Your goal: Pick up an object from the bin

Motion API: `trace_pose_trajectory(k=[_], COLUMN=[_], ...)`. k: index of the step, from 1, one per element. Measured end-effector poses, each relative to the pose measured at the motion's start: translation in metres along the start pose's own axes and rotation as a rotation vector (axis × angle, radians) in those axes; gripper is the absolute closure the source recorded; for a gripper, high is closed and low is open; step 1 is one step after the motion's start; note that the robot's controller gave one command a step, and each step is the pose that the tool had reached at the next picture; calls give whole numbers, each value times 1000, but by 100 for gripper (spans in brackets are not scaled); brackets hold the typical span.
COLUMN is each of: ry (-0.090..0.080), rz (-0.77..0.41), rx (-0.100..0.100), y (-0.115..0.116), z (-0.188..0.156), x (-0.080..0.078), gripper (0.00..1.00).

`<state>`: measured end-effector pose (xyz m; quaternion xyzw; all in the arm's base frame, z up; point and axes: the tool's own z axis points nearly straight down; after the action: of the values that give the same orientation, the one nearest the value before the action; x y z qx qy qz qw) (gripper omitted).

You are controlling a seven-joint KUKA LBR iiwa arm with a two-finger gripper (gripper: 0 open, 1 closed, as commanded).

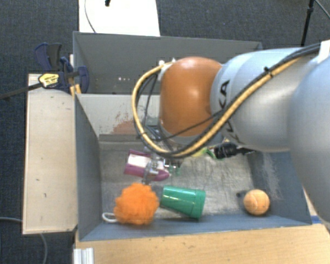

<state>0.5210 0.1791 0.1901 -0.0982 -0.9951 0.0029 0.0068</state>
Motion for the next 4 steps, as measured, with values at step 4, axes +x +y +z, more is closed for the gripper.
trace_pose_trajectory(k=[4], ry=[2], rz=[10], rx=[1], y=[-1], z=[1], x=[24], gripper=[100])
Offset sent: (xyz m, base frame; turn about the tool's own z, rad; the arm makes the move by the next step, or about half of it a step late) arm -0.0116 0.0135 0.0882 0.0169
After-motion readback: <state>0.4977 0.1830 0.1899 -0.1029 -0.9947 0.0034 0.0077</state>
